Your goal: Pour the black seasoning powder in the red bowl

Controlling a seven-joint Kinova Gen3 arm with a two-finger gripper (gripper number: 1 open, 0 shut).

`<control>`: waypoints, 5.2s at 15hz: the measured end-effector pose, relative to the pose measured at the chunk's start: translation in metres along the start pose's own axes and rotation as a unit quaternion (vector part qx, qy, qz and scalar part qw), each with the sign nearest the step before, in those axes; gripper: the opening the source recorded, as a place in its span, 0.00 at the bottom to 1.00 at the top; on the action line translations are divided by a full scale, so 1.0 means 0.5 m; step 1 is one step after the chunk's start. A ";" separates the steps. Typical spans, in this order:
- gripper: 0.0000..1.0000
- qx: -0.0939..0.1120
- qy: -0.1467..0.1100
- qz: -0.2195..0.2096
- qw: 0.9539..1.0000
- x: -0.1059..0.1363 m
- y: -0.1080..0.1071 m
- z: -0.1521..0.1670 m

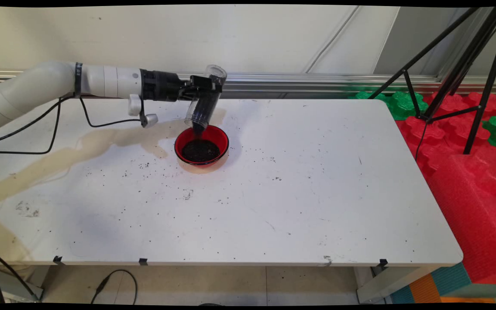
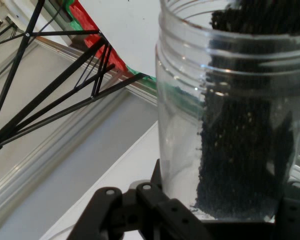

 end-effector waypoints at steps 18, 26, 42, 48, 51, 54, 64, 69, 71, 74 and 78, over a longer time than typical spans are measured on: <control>0.00 0.011 -0.002 0.041 0.999 0.001 -0.015 0.002; 0.00 0.015 -0.003 0.066 0.998 0.000 -0.018 0.001; 0.00 0.030 -0.007 0.116 0.993 0.002 -0.030 -0.006; 0.00 0.036 -0.009 0.134 0.990 0.003 -0.035 -0.008; 0.00 0.040 -0.011 0.146 0.988 0.005 -0.039 -0.010; 0.00 0.043 -0.012 0.155 0.987 0.006 -0.042 -0.012; 0.00 0.051 -0.018 0.187 0.981 0.008 -0.051 -0.018; 0.00 0.055 -0.020 0.197 0.979 0.009 -0.055 -0.021; 0.00 0.056 -0.021 0.201 0.978 0.009 -0.057 -0.023; 0.00 0.059 -0.022 0.208 0.976 0.010 -0.059 -0.026; 0.00 0.063 -0.025 0.220 0.973 0.010 -0.064 -0.032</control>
